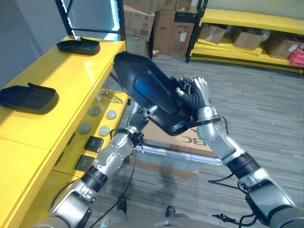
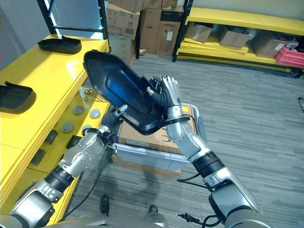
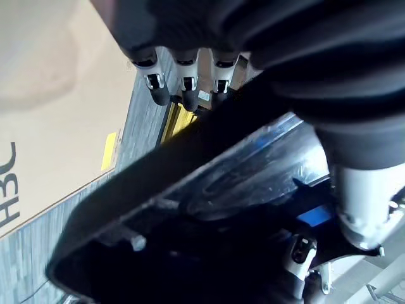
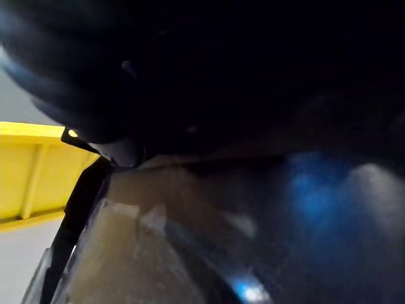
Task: Move parts from the plastic box to the shelf.
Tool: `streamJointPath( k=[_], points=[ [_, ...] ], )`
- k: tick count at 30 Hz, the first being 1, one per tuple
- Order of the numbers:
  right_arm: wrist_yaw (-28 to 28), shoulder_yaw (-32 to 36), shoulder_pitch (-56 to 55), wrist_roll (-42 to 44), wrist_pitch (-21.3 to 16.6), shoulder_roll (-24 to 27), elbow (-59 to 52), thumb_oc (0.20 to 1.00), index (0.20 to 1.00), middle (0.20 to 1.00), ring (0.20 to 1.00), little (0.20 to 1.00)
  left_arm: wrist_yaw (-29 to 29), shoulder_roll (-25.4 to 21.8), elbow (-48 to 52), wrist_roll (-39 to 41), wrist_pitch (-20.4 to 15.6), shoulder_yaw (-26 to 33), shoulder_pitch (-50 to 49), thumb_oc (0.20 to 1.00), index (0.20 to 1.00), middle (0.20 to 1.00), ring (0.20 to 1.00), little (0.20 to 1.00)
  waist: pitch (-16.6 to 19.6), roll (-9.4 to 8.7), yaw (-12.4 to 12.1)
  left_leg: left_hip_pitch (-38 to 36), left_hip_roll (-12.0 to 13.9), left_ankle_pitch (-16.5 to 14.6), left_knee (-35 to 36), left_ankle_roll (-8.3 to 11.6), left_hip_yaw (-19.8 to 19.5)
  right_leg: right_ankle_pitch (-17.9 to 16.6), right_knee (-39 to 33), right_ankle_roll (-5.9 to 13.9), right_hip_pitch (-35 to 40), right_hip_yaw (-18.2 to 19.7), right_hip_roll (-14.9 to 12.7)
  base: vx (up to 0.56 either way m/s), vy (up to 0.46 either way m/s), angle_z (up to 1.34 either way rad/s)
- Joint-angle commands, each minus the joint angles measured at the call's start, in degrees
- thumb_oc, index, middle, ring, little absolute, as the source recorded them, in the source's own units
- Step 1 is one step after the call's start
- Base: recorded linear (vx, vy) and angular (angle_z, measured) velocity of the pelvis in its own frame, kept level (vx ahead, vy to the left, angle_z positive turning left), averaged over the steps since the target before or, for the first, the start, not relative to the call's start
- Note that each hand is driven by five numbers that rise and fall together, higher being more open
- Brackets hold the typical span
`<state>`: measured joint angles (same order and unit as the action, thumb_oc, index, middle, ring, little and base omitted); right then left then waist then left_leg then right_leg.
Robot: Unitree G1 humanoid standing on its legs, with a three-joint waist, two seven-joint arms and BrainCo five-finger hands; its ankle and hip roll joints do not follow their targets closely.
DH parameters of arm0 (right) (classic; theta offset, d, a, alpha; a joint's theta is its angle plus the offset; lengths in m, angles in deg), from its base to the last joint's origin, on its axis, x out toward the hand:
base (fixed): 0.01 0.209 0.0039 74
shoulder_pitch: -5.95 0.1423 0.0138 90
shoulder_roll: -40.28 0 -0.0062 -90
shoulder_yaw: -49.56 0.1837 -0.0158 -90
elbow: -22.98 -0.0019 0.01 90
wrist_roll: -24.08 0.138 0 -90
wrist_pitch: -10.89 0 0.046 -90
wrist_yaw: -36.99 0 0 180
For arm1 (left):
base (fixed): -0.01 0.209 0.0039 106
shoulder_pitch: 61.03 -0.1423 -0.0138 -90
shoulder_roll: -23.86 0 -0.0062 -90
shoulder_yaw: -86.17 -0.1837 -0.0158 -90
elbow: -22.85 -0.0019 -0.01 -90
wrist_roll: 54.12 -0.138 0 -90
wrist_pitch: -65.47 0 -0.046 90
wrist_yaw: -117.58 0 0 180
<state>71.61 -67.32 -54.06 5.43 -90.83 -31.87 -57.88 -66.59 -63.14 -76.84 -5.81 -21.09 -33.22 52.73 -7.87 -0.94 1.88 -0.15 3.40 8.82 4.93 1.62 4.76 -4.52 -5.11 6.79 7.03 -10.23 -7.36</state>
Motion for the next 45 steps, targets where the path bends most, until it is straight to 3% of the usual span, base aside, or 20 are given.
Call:
streamJointPath(
  k=[1, 2, 5, 14, 18, 19, 20, 24, 28, 32, 34, 37, 38, 39, 40, 41, 42, 43, 45],
  points=[
    [-4.36, -0.37, 6.93, 7.27, -9.25, -0.79, -5.67, 0.200, 0.200, 0.200, 0.200, 0.200, 4.03, 2.58, -0.96, 0.97, -7.75, -1.71, 7.83, 0.451, 0.451, 0.451, 0.451, 0.451, 1.28, -0.71, -1.63, -7.14, 1.23, -12.59, 0.07, 1.00, 1.41, 6.30, 0.11, 0.00, 1.82, -1.98, -0.16, 0.00, 0.000, 0.00],
    [-5.56, -0.24, 6.38, 8.23, -9.46, -1.09, -6.80, 0.200, 0.200, 0.200, 0.200, 0.200, 4.51, 2.53, -0.60, 0.50, -8.52, -1.52, 7.84, 0.200, 0.200, 0.200, 0.200, 0.200, 1.33, -0.77, -1.61, -7.14, 1.24, -12.60, 0.07, 0.98, 1.44, 6.33, 0.11, -0.02, 1.81, -2.03, -0.18, 0.00, 0.000, 0.00],
    [-7.95, -0.76, 4.26, 10.46, -10.44, -3.26, -9.28, 0.200, 0.200, 0.200, 0.200, 0.200, 4.46, 2.76, 1.00, 2.65, -9.85, -1.42, 7.28, 0.200, 0.200, 0.200, 0.200, 0.200, 1.30, -0.84, -1.58, -7.26, 1.28, -12.62, 0.07, 1.00, 1.67, 6.32, 0.11, -0.11, 1.91, -1.89, -0.16, 0.00, 0.000, 0.00],
    [-9.55, -2.33, -1.53, 11.30, -10.90, -8.50, -12.07, 0.200, 0.200, 0.200, 0.200, 0.200, -3.17, 3.25, 1.46, -2.81, -18.74, -0.67, 6.08, 0.200, 0.200, 0.200, 0.200, 0.200, 1.22, -0.92, -1.39, -7.35, 1.19, -12.70, 0.07, 0.82, 2.01, 6.28, 0.11, -0.34, 1.82, -1.65, -0.11, 0.00, 0.003, -0.01],
    [-8.54, -1.71, -5.51, 10.87, -9.84, -8.52, -14.46, 0.216, 0.216, 0.216, 0.216, 0.216, -10.15, 1.82, 2.46, -11.98, -22.74, 1.49, 5.08, 0.200, 0.200, 0.200, 0.200, 0.200, 1.12, -0.90, -1.32, -7.24, 0.88, -12.88, 0.07, 0.54, 1.98, 6.16, 0.11, -0.19, 1.70, -1.53, -0.31, -0.02, 0.037, 0.00],
    [-8.27, -1.56, -6.02, 11.02, -9.98, -8.46, -14.77, 0.539, 0.539, 0.539, 0.539, 0.539, -10.91, 1.61, 2.65, -13.10, -22.86, 1.72, 4.92, 0.200, 0.200, 0.200, 0.200, 0.200, 1.12, -0.91, -1.31, -7.23, 0.84, -12.89, 0.07, 0.50, 2.00, 6.14, 0.11, -0.15, 1.69, -1.51, -0.34, -0.02, 0.034, -0.01],
    [-7.86, -1.21, -6.86, 11.62, -10.32, -8.34, -15.40, 1.000, 1.000, 1.000, 1.000, 1.000, -12.45, 1.14, 2.77, -15.12, -23.38, 2.00, 4.80, 0.200, 0.200, 0.200, 0.200, 0.200, 1.03, -0.90, -1.20, -7.21, 0.77, -12.91, 0.07, 0.45, 2.07, 6.06, 0.11, -0.09, 1.66, -1.47, -0.39, -0.01, 0.034, -0.01],
    [-7.03, 2.83, -11.93, 16.85, -10.40, -7.45, -18.68, 1.000, 1.000, 1.000, 1.000, 1.000, -19.25, -1.84, 3.87, -25.60, -25.18, 4.44, 3.51, 0.200, 0.200, 0.200, 0.200, 0.200, 0.75, -0.96, -0.49, -7.04, 0.35, -13.06, 0.07, 0.19, 2.40, 5.81, 0.11, 0.28, 1.32, -0.94, -0.63, -0.02, 0.059, -0.02],
    [-4.25, 11.37, -22.03, 13.95, -4.73, -3.19, -19.34, 1.000, 1.000, 1.000, 1.000, 1.000, -26.14, -7.95, 5.55, -38.01, -26.58, 9.52, -0.26, 0.200, 0.200, 0.200, 0.200, 0.200, 0.46, -0.98, 1.31, -7.20, -0.27, -13.55, 0.07, -0.33, 3.36, 5.36, 0.11, 1.19, 0.77, 0.26, -1.22, -0.01, 0.108, -0.15],
    [-8.73, 17.46, -30.15, 21.07, -5.40, -1.74, -15.79, 1.000, 1.000, 1.000, 1.000, 1.000, -30.04, -12.93, 7.12, -44.18, -26.80, 14.27, -3.39, 0.200, 0.200, 0.200, 0.200, 0.200, 0.25, -1.12, 2.88, -7.46, -0.91, -13.85, 0.07, -0.94, 4.19, 4.93, 0.39, 1.87, 0.37, 0.95, -1.88, -0.01, 0.093, -0.14],
    [-13.15, 19.22, -34.29, 24.83, -5.51, -2.80, -7.51, 1.000, 1.000, 1.000, 1.000, 1.000, -31.69, -16.38, 7.63, -46.33, -27.47, 17.45, -5.17, 0.200, 0.200, 0.200, 0.200, 0.200, 0.07, -1.30, 3.40, -7.62, -1.74, -14.17, 0.07, -1.54, 4.24, 4.61, 0.79, 2.42, -0.02, 1.18, -2.43, 0.01, 0.104, -0.16],
    [-20.40, 18.34, -36.23, 29.37, -1.16, -4.65, 2.79, 1.000, 1.000, 1.000, 1.000, 1.000, -30.94, -18.41, 8.66, -46.80, -28.25, 19.41, -6.17, 0.200, 0.200, 0.200, 0.200, 0.200, -0.26, -1.45, 3.12, -7.55, -2.51, -14.49, 0.07, -2.19, 3.71, 5.00, 2.10, 2.63, -0.61, 1.37, -2.75, 0.00, 0.049, -0.08],
    [-24.46, 17.58, -36.75, 30.82, 4.25, -5.93, 8.59, 1.000, 1.000, 1.000, 1.000, 1.000, -29.96, -19.29, 9.56, -46.18, -29.08, 20.07, -6.36, 0.200, 0.200, 0.200, 0.200, 0.200, -0.52, -1.47, 2.71, -7.58, -2.73, -14.66, 0.07, -2.45, 3.12, 5.82, 3.74, 2.76, -0.91, 1.51, -3.08, -0.02, 0.006, -0.04],
    [-25.90, 17.19, -36.87, 30.55, 3.29, -6.63, 12.43, 1.000, 1.000, 1.000, 1.000, 1.000, -29.26, -19.46, 10.35, -45.83, -28.93, 20.44, -6.30, 0.200, 0.200, 0.200, 0.200, 0.200, -0.51, -1.42, 2.44, -7.21, -2.75, -14.43, 0.07, -2.55, 2.84, 5.95, 4.67, 2.72, -1.49, 1.59, -3.17, -0.03, -0.033, -0.03],
    [-29.69, 15.69, -37.37, 30.84, 7.34, -7.69, 20.00, 1.000, 1.000, 1.000, 1.000, 1.000, -27.19, -20.05, 12.02, -44.89, -29.44, 20.67, -5.80, 0.200, 0.200, 0.200, 0.200, 0.200, -0.88, -1.22, 1.88, -6.65, -2.83, -14.13, 0.07, -2.94, 1.10, 7.25, 7.53, 2.31, -2.44, 2.70, -2.93, -0.03, -0.074, -0.01],
    [-30.38, 14.73, -37.63, 32.48, 6.22, -8.55, 27.78, 1.000, 1.000, 1.000, 1.000, 1.000, -25.18, -19.88, 12.58, -43.63, -30.32, 19.34, -4.56, 0.200, 0.200, 0.200, 0.200, 0.200, -1.08, -1.06, 1.86, -6.28, -3.12, -14.08, 0.07, -3.33, -1.56, 8.16, 9.26, 1.67, -3.25, 5.34, -1.72, 0.00, -0.149, 0.04],
    [-32.61, 14.50, -37.47, 34.31, 9.66, -9.27, 32.41, 1.000, 1.000, 1.000, 1.000, 1.000, -23.02, -19.29, 13.03, -41.79, -30.66, 18.36, -3.46, 0.200, 0.200, 0.200, 0.200, 0.200, -1.54, -1.04, 2.17, -6.20, -3.54, -14.07, 0.07, -3.67, -4.42, 9.03, 10.33, 0.98, -3.51, 7.34, -0.50, 0.03, -0.162, 0.21],
    [-33.44, 14.49, -37.49, 34.01, 9.42, -10.27, 37.61, 1.000, 1.000, 1.000, 1.000, 1.000, -21.40, -18.39, 12.84, -40.73, -31.50, 17.64, -3.03, 0.200, 0.200, 0.200, 0.200, 0.200, -1.68, -0.90, 2.09, -6.05, -3.64, -13.83, 0.07, -3.74, -6.09, 9.45, 11.01, 0.43, -3.54, 8.98, 0.40, 0.04, -0.225, 1.08],
    [-34.49, 14.19, -36.38, 35.99, 8.60, -13.19, 49.28, 1.000, 1.000, 1.000, 1.000, 1.000, -16.41, -16.11, 13.25, -36.37, -32.40, 16.56, -2.21, 0.200, 0.200, 0.200, 0.200, 0.200, -2.08, -0.85, 1.31, -6.03, -3.69, -13.40, 0.07, -3.52, -8.99, 10.29, 11.46, -0.32, -3.03, 9.64, 1.53, 0.02, -0.228, 2.02]
  ],
)
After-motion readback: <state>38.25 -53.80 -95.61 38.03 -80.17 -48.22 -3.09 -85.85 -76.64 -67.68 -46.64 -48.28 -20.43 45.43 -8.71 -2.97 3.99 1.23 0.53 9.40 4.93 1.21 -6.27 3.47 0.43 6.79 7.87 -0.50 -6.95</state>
